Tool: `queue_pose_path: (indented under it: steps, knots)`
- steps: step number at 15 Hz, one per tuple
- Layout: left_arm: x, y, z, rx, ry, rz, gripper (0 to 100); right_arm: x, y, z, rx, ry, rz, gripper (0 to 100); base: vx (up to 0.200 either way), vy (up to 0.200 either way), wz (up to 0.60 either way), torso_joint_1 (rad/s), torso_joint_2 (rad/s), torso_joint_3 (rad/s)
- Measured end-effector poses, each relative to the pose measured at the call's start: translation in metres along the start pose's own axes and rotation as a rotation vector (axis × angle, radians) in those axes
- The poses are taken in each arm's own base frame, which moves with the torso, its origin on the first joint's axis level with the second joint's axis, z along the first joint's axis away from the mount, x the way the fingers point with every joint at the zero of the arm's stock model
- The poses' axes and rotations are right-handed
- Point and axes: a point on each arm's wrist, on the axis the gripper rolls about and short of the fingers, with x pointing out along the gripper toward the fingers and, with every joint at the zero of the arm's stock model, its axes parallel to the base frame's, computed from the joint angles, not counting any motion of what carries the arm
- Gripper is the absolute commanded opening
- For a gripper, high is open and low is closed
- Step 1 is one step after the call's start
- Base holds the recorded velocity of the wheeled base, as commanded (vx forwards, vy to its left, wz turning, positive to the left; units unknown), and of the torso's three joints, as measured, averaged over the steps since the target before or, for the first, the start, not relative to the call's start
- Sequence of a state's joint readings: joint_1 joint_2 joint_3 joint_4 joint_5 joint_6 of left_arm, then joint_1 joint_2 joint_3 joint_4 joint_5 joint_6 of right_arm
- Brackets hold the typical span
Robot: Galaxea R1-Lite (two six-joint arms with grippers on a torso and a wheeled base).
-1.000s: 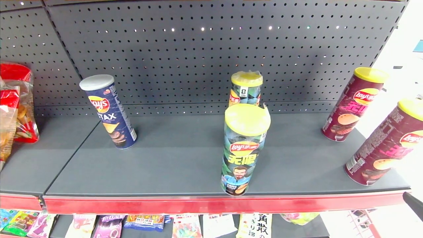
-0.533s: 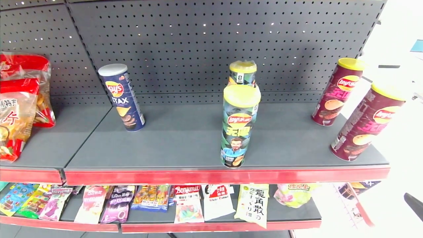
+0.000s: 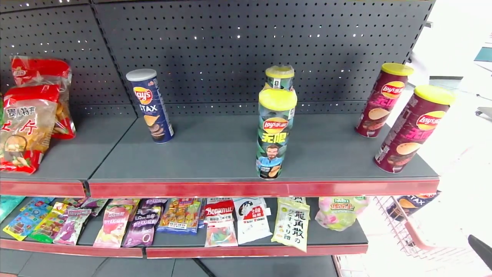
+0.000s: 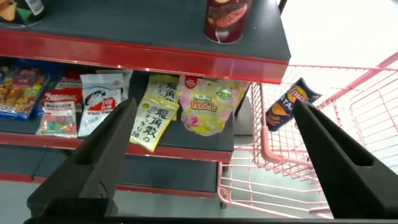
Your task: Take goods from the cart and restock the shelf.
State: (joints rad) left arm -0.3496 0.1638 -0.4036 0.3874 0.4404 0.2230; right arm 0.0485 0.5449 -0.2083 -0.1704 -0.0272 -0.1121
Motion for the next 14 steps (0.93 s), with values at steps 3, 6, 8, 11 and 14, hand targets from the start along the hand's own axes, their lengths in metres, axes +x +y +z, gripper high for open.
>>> queue_pose_path:
  steps: [3,6,8,11,14]
  knots:
    - [-0.0009,0.0,-0.0017,0.01,-0.007,0.002,100,-0.0018,0.0,0.0001,-0.001,-0.011,0.001,100,0.0,-0.2,0.0,0.012,0.01,-0.002]
    - [-0.0017,0.0003,-0.0024,0.028,-0.012,0.002,100,-0.0025,0.0,0.0,-0.001,-0.014,0.0,100,0.0,-0.2,0.0,0.002,0.0,0.006]
    - [-0.0026,0.0006,-0.0029,0.029,-0.019,0.004,100,-0.0026,0.0,0.0,0.0,-0.015,0.0,100,0.0,-0.2,0.0,0.005,0.0,0.002]
    - [-0.0035,0.0008,-0.0038,0.047,-0.025,0.005,100,-0.0028,0.0,-0.0001,-0.001,-0.016,-0.001,100,0.0,-0.133,0.0,0.006,0.0,0.002]
    - [-0.0042,0.0002,-0.0075,0.104,-0.027,0.011,100,-0.0031,-0.0001,-0.0001,0.0,-0.017,-0.003,100,0.0,0.0,0.0,0.0,0.0,0.0]
